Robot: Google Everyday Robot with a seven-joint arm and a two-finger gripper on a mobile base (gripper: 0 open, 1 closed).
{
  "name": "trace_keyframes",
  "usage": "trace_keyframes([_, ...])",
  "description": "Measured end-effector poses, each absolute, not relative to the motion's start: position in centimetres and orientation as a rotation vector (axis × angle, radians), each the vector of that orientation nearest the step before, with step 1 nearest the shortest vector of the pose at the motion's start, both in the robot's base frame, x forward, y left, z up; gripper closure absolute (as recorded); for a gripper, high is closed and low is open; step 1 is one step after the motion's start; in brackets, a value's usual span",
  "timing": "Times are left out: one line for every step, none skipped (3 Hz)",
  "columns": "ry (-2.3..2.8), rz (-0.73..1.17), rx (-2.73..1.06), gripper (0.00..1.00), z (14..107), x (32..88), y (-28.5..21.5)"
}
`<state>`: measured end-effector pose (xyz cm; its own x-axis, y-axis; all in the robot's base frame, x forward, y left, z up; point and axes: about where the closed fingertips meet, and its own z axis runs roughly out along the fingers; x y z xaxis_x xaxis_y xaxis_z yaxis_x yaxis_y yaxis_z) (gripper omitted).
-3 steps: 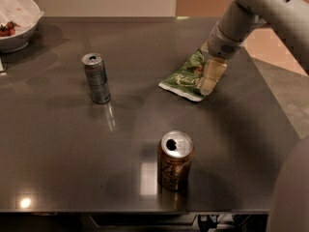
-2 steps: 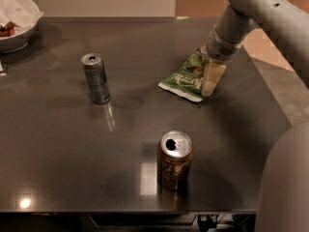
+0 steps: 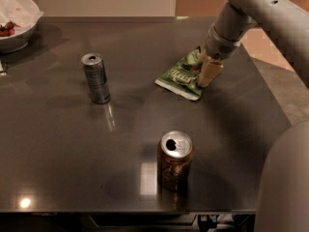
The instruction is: Move green jalapeno chip bag near orange can
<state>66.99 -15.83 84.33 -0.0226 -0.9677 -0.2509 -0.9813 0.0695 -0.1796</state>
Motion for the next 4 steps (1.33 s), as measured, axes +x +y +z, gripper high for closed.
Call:
trace_keyframes([1.996,0.087,-1.984,0.64,85.7,65.7,-14.9])
trace_keyframes([1.951,0.13,-2.015,0.87,86.9,63.6,-14.2])
trace_keyframes([1.891,0.185,-2.056,1.0,88.1,60.5,-13.7])
trace_keyframes([1.829,0.243,-2.094,1.0,88.8,56.9,-13.2])
